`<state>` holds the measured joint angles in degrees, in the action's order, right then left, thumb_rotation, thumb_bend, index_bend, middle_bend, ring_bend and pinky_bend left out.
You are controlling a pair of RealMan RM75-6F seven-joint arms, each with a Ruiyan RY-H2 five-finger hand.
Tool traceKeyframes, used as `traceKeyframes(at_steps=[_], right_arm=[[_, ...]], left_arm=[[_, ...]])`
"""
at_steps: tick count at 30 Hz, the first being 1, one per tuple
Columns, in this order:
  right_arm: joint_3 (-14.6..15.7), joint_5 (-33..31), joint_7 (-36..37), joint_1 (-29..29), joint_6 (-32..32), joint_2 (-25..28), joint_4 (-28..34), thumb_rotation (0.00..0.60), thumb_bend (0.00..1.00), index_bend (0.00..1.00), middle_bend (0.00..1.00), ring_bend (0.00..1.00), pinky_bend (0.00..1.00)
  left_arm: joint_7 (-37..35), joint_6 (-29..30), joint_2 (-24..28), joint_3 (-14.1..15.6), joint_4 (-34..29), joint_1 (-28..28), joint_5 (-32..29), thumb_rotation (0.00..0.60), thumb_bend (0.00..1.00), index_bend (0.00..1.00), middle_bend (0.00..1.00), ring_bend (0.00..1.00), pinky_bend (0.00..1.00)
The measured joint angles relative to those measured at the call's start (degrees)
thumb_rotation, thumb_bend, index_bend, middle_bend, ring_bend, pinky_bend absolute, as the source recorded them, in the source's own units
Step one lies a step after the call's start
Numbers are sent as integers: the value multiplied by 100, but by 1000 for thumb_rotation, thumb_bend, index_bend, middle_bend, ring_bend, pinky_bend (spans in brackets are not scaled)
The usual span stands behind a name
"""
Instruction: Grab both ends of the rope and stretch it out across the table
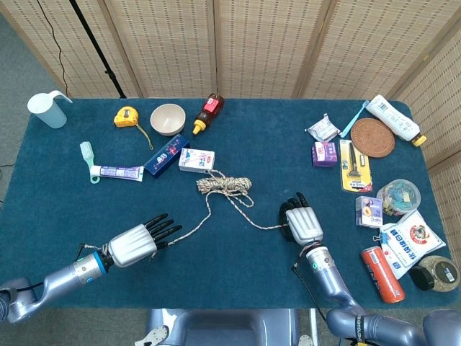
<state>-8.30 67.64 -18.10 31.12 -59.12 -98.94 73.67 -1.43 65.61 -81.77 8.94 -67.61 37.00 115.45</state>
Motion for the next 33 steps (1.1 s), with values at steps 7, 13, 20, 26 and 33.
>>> traceKeyframes(at_steps=[7, 13, 20, 26, 33], right_arm=[[4, -28, 61, -1, 52, -42, -103, 600, 508, 586, 313, 191, 0], [-1, -31, 101, 1, 74, -60, -153, 600, 509, 586, 313, 191, 0], [1, -19, 139, -7, 76, -65, -181, 600, 511, 586, 313, 194, 0], [-5, -7, 154, -6, 70, -73, -184, 600, 513, 586, 313, 195, 0], [2, -4, 182, -1, 102, -95, -210, 600, 514, 587, 313, 196, 0]], left_arm=[[-149, 39, -276, 99, 262, 69, -69, 600, 237, 478, 0, 0, 0], [-166, 11, -369, 159, 347, 119, -136, 600, 238, 492, 0, 0, 0], [-210, 40, -339, 202, 369, 138, -251, 600, 237, 493, 0, 0, 0], [-194, 115, -188, 239, 301, 140, -305, 600, 237, 492, 0, 0, 0], [-151, 121, -144, 319, 252, 118, -363, 600, 237, 493, 0, 0, 0]])
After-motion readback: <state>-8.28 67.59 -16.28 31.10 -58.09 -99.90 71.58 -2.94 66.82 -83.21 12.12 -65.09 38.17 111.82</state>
